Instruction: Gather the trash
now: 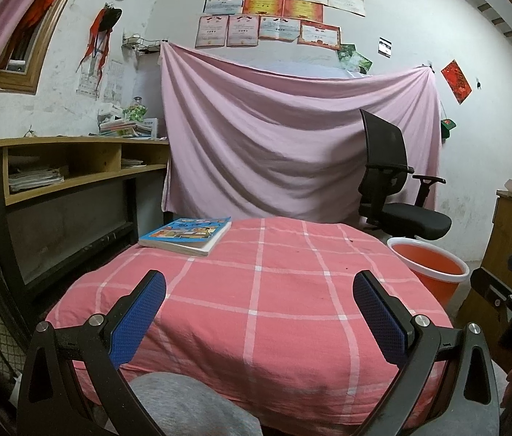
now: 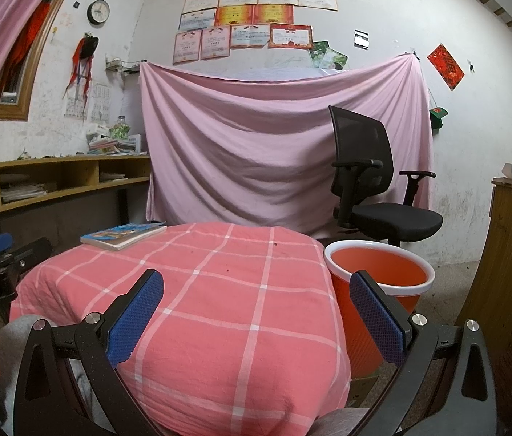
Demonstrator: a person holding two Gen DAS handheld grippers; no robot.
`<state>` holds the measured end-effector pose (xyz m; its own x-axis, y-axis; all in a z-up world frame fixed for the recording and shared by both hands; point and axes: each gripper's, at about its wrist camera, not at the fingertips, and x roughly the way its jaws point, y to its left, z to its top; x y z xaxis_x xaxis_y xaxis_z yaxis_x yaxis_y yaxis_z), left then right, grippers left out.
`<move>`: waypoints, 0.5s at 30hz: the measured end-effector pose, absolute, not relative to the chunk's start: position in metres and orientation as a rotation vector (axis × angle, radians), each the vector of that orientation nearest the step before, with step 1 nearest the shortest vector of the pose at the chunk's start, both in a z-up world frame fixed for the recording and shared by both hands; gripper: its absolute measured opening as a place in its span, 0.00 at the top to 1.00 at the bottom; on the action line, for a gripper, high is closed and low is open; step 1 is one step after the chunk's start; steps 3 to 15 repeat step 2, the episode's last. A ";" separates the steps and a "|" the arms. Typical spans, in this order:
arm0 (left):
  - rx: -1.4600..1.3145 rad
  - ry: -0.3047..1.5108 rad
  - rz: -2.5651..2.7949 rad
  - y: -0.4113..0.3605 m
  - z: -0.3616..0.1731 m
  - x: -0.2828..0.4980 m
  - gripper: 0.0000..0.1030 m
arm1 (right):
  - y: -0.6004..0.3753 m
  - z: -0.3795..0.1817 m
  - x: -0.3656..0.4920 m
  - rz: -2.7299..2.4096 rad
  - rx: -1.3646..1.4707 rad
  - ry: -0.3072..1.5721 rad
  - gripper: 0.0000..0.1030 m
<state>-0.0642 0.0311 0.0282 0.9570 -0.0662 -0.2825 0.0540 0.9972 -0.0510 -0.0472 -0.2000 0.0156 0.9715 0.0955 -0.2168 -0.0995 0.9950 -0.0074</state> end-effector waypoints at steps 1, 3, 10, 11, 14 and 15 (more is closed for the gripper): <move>-0.043 0.288 -0.060 0.031 0.028 -0.064 0.02 | -0.200 0.016 -0.047 0.099 -0.018 0.218 0.00; -0.043 0.288 -0.060 0.031 0.028 -0.064 0.02 | -0.200 0.016 -0.048 0.099 -0.018 0.218 0.00; -0.043 0.288 -0.060 0.031 0.028 -0.064 0.02 | -0.200 0.016 -0.048 0.099 -0.018 0.218 0.00; -0.043 0.288 -0.060 0.031 0.028 -0.064 0.02 | -0.200 0.016 -0.048 0.099 -0.018 0.218 0.00; -0.043 0.288 -0.060 0.031 0.028 -0.064 0.02 | -0.200 0.016 -0.048 0.099 -0.018 0.218 0.00; -0.043 0.288 -0.060 0.031 0.028 -0.064 0.02 | -0.200 0.016 -0.048 0.099 -0.018 0.218 0.00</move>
